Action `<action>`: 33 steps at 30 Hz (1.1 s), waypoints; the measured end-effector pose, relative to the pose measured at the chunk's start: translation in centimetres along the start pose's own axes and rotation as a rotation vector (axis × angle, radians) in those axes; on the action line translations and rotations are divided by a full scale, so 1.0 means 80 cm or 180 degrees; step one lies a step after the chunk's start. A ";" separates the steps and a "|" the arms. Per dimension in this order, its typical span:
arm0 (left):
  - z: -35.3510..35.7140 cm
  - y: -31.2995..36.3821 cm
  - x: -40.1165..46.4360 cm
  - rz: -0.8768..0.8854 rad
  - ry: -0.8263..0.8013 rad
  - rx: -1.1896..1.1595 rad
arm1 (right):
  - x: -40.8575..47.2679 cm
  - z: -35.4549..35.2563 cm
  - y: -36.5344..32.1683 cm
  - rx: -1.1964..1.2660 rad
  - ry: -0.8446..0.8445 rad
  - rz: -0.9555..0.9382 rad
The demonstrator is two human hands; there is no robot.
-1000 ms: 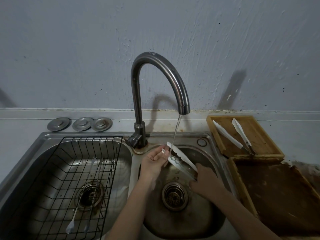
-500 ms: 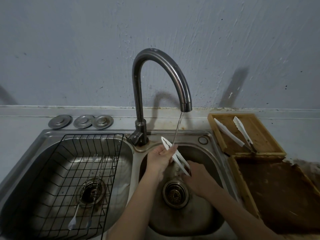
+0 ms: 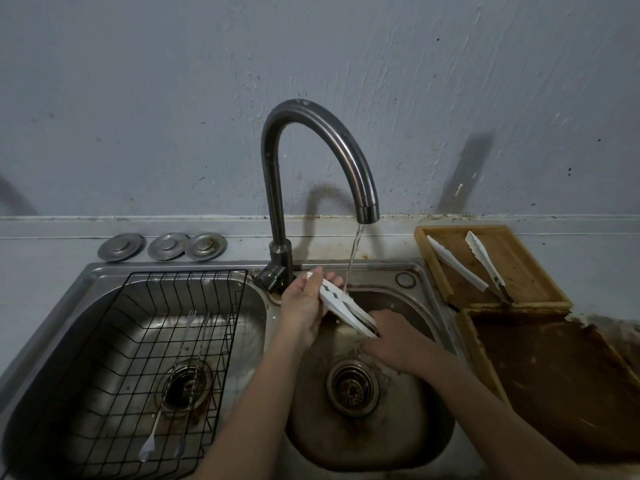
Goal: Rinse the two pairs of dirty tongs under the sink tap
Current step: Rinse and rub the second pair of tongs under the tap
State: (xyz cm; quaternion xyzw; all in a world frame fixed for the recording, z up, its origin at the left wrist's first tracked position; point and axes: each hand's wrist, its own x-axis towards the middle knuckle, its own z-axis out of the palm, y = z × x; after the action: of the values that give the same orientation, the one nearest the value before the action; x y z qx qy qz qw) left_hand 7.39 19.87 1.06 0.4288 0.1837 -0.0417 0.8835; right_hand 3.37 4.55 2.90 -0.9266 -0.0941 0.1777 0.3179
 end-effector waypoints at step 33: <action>-0.022 -0.047 -0.004 -0.1187 0.1004 -0.0889 | 0.010 -0.076 -0.080 -0.3000 0.0899 -0.1733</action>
State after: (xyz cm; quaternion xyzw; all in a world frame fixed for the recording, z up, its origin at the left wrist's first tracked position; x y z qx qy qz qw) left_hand 5.71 18.88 -2.60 0.2628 0.3987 -0.1105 0.8716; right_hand 6.08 6.41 11.14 -0.9255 -0.3556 -0.0979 -0.0866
